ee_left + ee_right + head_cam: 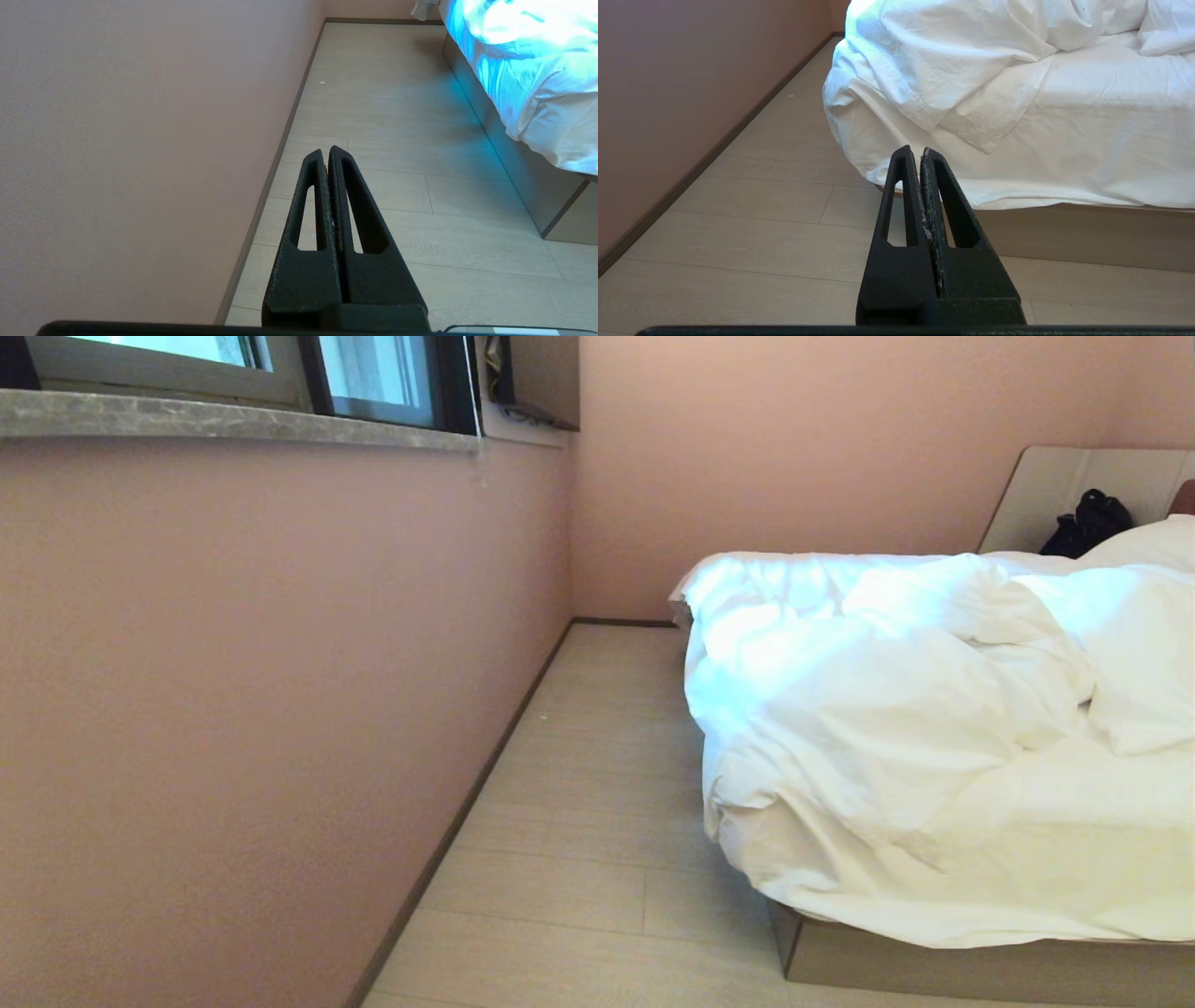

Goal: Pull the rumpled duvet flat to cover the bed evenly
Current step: Hold the folded corner of the quilt

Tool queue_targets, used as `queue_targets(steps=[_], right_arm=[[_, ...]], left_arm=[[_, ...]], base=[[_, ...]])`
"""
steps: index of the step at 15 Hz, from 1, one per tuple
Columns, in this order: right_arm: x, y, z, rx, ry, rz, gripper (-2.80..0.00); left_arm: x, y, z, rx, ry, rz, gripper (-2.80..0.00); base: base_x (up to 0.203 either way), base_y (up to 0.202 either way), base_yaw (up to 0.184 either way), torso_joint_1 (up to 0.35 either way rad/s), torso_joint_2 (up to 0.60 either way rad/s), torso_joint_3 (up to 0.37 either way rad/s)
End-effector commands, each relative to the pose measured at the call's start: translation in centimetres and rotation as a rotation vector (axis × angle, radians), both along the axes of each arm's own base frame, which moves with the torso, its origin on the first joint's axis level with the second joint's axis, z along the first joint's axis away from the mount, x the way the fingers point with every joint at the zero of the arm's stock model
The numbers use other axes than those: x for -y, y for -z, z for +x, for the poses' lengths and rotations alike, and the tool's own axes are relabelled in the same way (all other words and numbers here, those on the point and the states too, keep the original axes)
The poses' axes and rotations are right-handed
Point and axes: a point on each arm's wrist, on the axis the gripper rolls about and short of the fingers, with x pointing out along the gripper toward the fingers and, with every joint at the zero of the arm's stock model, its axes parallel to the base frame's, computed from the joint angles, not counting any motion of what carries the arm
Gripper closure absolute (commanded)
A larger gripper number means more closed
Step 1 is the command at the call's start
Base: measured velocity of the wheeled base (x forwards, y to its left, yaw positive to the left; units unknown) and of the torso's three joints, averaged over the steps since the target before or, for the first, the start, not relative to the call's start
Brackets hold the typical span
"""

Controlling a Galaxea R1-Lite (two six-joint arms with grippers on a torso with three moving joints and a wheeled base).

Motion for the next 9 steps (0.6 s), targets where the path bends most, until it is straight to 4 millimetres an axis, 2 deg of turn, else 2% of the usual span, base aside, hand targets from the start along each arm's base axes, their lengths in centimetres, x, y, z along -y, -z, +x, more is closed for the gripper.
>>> queue_targets(steps=[1, 9], right_arm=[[0.0, 0.0, 0.01, -0.001, -0.001, -0.002, 0.0], [0.0, 0.0, -0.01, 0.001, -0.001, -0.002, 0.0]], left_arm=[[0.0, 0.0, 0.01, -0.001, 0.0, 0.0, 0.0], [0.0, 0.0, 0.01, -0.001, 0.0, 0.0, 0.0]], base=[[0.0, 0.0, 0.0, 0.0, 0.0, 0.0], [0.0, 0.0, 0.0, 0.0, 0.0, 0.0]])
